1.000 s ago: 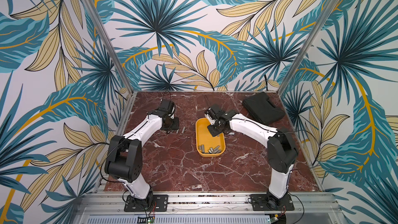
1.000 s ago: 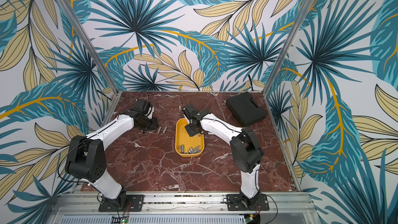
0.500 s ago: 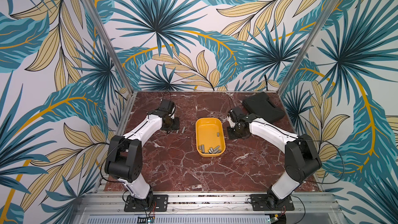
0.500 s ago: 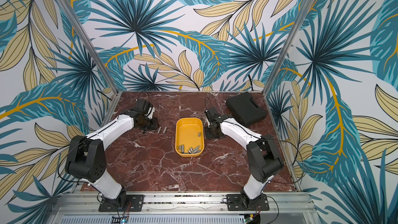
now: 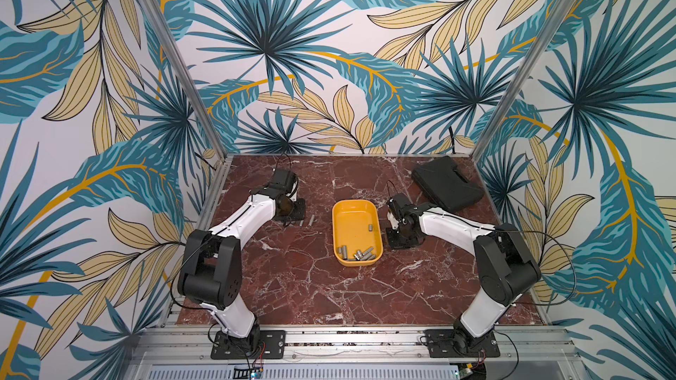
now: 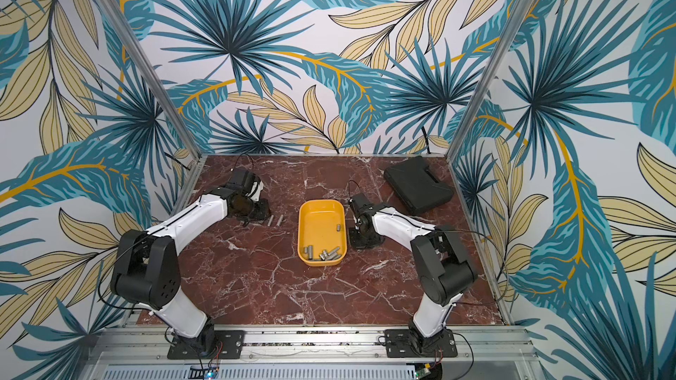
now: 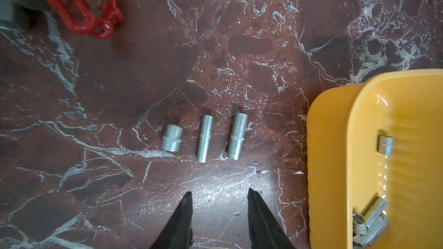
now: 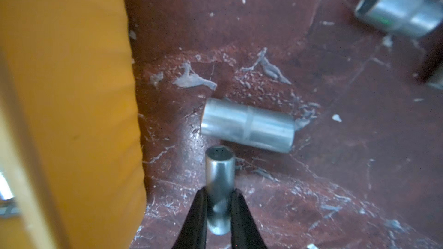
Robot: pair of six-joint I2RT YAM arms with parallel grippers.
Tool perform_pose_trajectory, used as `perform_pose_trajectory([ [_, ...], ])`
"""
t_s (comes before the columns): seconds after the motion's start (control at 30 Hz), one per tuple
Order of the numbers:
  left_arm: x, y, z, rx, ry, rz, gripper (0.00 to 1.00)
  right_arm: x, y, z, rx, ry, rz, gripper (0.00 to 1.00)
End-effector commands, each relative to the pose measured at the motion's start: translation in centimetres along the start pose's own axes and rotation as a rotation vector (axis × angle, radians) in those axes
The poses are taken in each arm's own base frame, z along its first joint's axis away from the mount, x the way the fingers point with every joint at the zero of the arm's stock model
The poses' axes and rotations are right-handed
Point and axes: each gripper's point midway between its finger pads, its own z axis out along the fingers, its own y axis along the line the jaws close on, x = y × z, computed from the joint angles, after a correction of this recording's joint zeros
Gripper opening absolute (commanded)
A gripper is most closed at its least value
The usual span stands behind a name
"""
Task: Take out the socket from the storage box
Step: Place the socket head at the center of the board.
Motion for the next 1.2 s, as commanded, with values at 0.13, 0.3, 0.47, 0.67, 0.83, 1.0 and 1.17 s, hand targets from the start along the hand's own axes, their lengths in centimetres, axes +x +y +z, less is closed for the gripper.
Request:
perform_pose_trajectory([
  [0.13,0.0,0.2,0.1,0.002,-0.004,-0.010,0.41,-0.1,0.0,0.9,0.005,0.015,0.028,0.10],
  [0.3,-0.1,0.1,0.2,0.004,-0.002,-0.012,0.41,-1.3,-0.1,0.9,0.027,0.000,0.034,0.10],
  [0.47,0.0,0.1,0.1,0.004,0.000,-0.012,0.41,-2.5,-0.5,1.0,0.041,-0.009,0.069,0.10],
  [0.67,0.0,0.1,0.1,0.005,-0.001,-0.010,0.41,-3.5,-1.1,1.0,0.043,-0.021,0.103,0.11],
  [0.83,0.1,0.1,0.1,0.006,0.001,-0.012,0.41,-4.0,-1.5,1.1,0.045,-0.025,0.120,0.12],
  [1.0,0.1,0.2,0.0,0.004,0.000,-0.012,0.41,-4.0,-1.6,1.4,0.039,-0.021,0.134,0.14],
  [1.17,0.1,0.1,0.0,0.007,-0.001,-0.014,0.41,-3.9,-1.9,1.4,0.045,-0.019,0.139,0.19],
])
